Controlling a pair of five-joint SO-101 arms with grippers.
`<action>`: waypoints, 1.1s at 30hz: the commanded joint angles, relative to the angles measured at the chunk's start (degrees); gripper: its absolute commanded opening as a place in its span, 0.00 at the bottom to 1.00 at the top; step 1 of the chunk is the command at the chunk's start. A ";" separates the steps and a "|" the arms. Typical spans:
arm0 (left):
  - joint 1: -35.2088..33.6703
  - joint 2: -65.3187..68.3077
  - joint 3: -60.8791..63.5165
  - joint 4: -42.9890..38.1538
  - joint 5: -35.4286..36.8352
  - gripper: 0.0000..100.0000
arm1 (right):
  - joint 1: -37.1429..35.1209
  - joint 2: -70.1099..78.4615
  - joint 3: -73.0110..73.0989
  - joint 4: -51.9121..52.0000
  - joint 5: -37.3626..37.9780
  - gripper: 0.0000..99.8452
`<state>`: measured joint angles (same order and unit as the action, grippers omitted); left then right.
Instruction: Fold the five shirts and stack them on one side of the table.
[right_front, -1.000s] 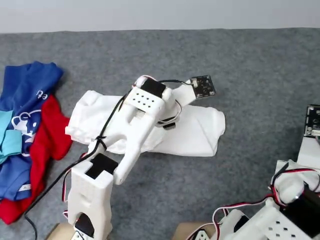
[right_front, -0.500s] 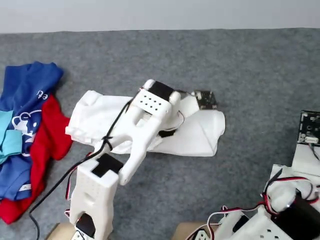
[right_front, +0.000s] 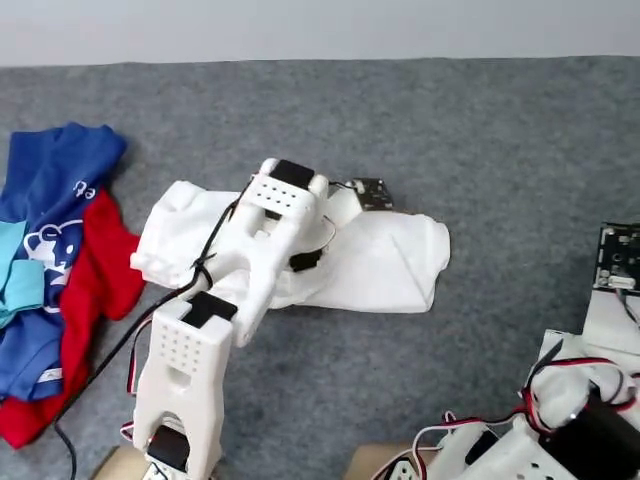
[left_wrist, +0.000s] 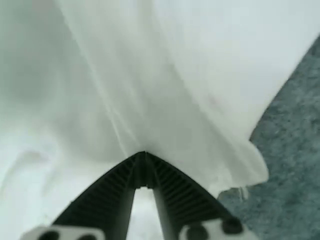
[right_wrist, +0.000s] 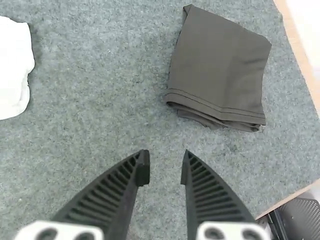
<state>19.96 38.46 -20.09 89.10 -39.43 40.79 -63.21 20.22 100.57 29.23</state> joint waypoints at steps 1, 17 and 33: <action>0.09 -0.79 -2.68 -0.35 -0.44 0.00 | 0.40 -0.13 -0.09 2.33 0.53 0.11; 11.96 -9.58 -10.59 11.34 5.01 0.00 | 0.40 -0.13 -0.35 2.33 3.25 0.11; 6.59 -11.16 8.57 -0.26 4.92 0.00 | 0.48 -0.22 -0.18 2.33 4.04 0.11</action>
<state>29.27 30.99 -11.74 90.77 -34.07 40.79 -63.21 20.22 100.57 32.84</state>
